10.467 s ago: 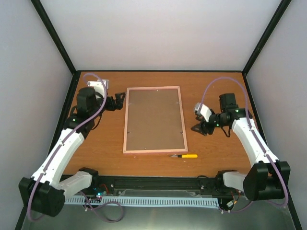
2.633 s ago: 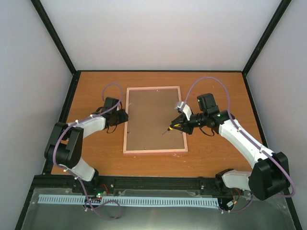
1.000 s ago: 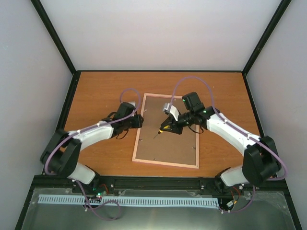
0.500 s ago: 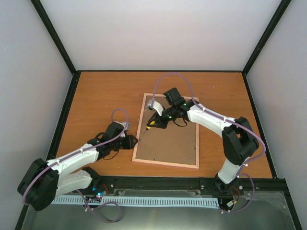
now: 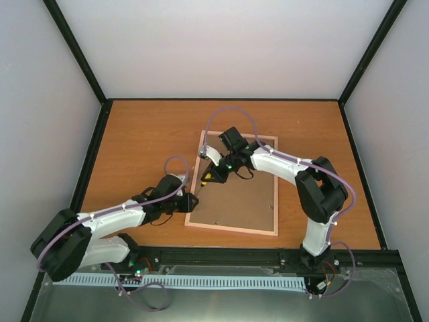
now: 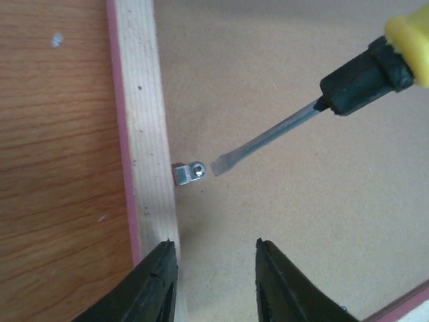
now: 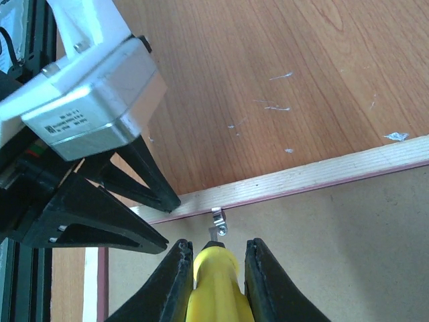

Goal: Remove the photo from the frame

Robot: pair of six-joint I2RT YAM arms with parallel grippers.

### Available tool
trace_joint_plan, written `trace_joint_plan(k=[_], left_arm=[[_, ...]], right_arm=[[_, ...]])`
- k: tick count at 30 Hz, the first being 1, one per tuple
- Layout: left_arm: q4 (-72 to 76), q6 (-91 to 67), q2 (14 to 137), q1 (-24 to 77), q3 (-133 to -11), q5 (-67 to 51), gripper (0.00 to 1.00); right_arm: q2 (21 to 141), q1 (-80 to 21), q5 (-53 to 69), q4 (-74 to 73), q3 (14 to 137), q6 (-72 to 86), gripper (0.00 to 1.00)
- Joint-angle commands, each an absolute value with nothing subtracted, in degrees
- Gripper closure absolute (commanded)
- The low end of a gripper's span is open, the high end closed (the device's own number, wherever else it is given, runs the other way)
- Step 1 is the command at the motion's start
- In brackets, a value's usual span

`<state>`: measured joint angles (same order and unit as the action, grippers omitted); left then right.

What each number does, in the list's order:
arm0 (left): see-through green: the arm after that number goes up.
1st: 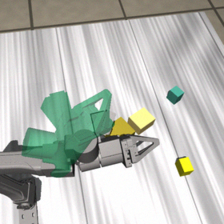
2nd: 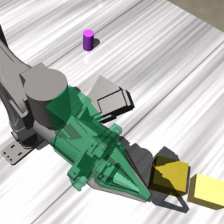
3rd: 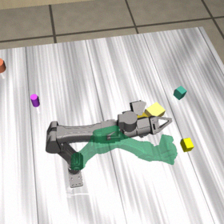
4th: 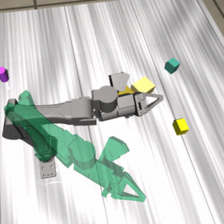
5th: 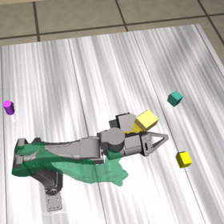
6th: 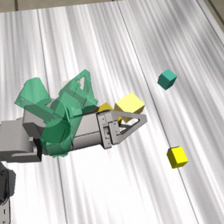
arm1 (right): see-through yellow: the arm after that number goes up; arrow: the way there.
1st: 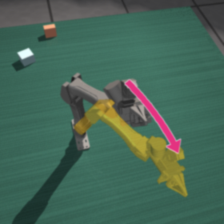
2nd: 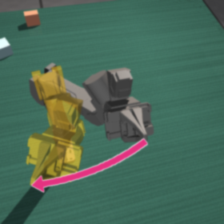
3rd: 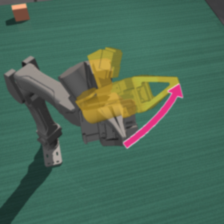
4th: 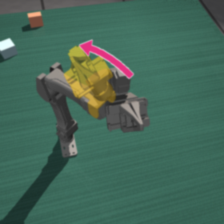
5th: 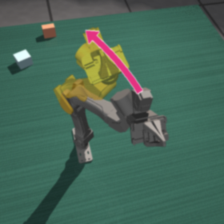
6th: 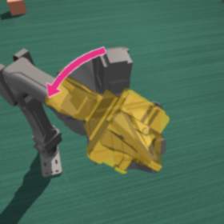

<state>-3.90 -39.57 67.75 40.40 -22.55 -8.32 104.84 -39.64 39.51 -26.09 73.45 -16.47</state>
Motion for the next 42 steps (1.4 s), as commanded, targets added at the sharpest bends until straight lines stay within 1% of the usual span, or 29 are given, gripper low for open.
trace_joint_plan(k=[1,5,7,13,22,29,35,42], left_arm=[[-5.79,-42.57,63.79,41.13,-22.49,-4.53,0.64],[-8.07,-42.97,54.06,41.13,-21.56,-1.69,0.6],[-8.77,-42.43,52.9,41.13,-21.06,-0.57,0.58],[-7.02,-41.81,61.6,41.12,-20.54,-5.01,0.6],[-2.44,-40.53,65.56,41.13,-18.72,-6.39,0.62],[-1.55,-40.5,69.61,41.13,-19.16,-5.62,0.68],[-0.32,-40.9,71.21,41.11,-18.48,-5.6,0.7],[-0.28,-41.55,70.84,41.11,-17.76,-5.32,0.78]], right_arm=[[105.78,-40.17,39.77,-25.77,74.36,-17.12,0.97],[105.74,-40.16,41.61,-25.6,73.76,-17.2,0.97],[105.88,-40.21,41.95,-25.33,73.49,-17.1,0.97],[106.65,-40.49,43.02,-25.55,73.47,-17.01,0.97],[107.74,-41.13,41.69,-25.37,73.66,-16.85,0.97],[109.04,-41.48,41.22,-25.29,74.49,-16.25,0.97],[109.41,-41.57,40.1,-24.8,74.62,-14.91,0.97],[109.17,-41.57,37.5,-24.35,74.71,-13.95,0.97]])
